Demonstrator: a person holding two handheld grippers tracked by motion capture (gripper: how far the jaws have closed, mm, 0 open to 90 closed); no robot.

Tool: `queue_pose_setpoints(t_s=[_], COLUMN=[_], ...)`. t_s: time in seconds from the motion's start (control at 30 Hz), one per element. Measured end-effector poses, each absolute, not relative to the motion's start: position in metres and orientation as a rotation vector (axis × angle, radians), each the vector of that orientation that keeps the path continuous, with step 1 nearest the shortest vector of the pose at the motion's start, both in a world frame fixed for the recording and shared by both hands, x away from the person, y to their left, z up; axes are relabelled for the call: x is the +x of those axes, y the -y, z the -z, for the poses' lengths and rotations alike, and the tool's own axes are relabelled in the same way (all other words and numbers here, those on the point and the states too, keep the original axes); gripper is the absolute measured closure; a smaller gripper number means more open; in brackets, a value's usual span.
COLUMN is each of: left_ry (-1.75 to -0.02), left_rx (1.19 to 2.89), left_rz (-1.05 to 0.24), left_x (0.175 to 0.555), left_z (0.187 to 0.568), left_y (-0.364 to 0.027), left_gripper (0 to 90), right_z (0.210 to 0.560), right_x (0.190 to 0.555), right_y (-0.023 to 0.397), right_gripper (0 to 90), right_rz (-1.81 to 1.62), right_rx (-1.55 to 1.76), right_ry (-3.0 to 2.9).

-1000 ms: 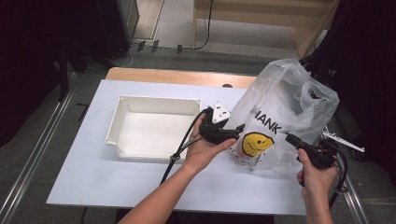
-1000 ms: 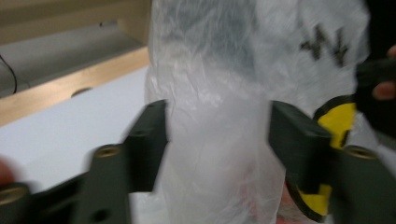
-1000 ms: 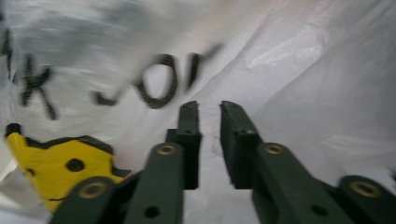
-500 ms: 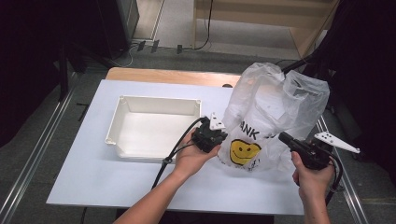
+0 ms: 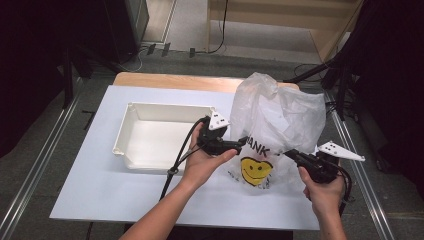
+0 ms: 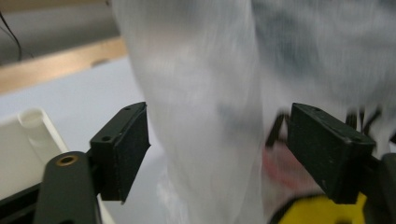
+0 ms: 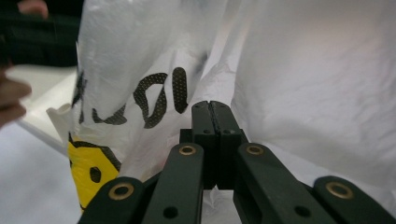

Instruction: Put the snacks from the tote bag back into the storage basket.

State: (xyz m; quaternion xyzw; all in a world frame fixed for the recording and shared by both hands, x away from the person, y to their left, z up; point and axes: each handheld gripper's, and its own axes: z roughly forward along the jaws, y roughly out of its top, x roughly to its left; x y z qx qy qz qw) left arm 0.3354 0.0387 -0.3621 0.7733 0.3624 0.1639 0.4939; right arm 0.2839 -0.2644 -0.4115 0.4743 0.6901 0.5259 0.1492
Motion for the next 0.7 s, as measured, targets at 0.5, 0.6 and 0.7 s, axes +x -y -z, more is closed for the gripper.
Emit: queue_pose_setpoints(t_s=[0.5, 0.6, 0.7], left_ry=[-0.896, -0.901, -0.892], left_rx=[2.078, 2.106, 2.117], left_rz=[-0.344, -0.320, -0.316], left_x=[0.339, 0.335, 0.330], left_z=[0.397, 0.408, 0.411], left_y=[-0.025, -0.026, -0.024], left_gripper=[90.0, 90.0, 90.0], right_z=[0.394, 0.374, 0.363], right_x=[0.272, 0.261, 0.256], right_y=[0.264, 0.266, 0.266], right_gripper=[50.4, 48.5, 45.4], right_rz=[-1.430, -1.496, -1.538], right_rx=[1.326, 1.289, 1.266], right_ry=[-1.868, -1.770, -1.723])
